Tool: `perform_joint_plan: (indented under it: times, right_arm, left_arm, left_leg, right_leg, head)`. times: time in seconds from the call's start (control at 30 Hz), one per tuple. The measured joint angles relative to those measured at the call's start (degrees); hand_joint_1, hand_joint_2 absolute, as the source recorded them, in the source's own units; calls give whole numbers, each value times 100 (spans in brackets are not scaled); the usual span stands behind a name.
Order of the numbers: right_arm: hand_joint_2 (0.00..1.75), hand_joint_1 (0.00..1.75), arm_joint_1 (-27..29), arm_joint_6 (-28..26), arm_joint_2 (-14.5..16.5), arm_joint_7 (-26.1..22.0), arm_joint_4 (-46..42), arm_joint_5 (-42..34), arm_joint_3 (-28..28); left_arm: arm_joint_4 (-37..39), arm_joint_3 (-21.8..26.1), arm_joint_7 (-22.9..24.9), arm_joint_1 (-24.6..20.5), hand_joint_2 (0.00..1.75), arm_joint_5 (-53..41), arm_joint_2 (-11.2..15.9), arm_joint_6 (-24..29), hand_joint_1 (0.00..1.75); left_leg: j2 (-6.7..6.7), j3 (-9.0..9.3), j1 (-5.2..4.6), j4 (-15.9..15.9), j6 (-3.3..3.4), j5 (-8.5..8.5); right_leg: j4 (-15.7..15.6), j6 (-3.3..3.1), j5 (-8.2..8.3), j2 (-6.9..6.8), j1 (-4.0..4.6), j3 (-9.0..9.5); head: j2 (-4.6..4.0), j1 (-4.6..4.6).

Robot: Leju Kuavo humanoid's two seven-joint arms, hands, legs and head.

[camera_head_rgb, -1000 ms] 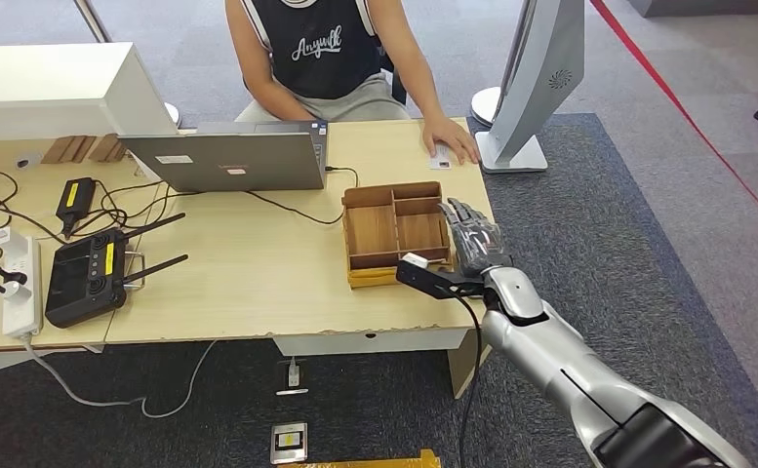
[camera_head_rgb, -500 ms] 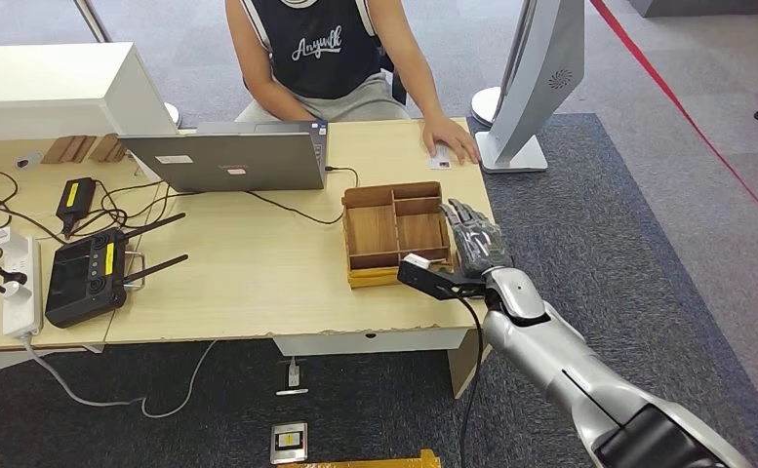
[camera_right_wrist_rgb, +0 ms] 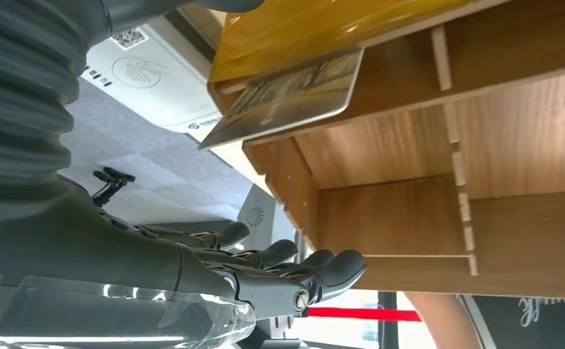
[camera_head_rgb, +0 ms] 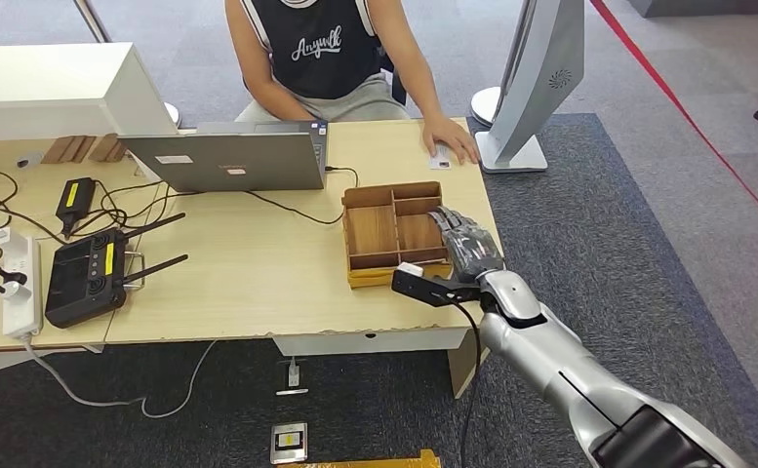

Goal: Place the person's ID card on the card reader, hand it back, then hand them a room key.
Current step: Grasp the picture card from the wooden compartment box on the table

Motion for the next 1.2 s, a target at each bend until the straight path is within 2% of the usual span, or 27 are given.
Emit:
perform_joint_plan:
  times: [0.63, 1.2]
  right_arm:
    - [175, 0, 84, 61, 167, -40, -1, 20, 90]
    - [175, 0, 97, 111, 173, 67, -3, 42, 99]
  left_arm:
    - [0, 0, 39, 0, 0, -18, -21, 11, 0]
    - [0, 1, 19, 2, 0, 1, -40, 22, 0]
  left_leg:
    - [0, 0, 0, 0, 0, 0]
    - [0, 1, 0, 0, 0, 0]
  right_leg:
    - [0, 0, 0, 0, 0, 0]
    - [0, 0, 0, 0, 0, 0]
  head:
    - [0, 0]
    - [0, 0]
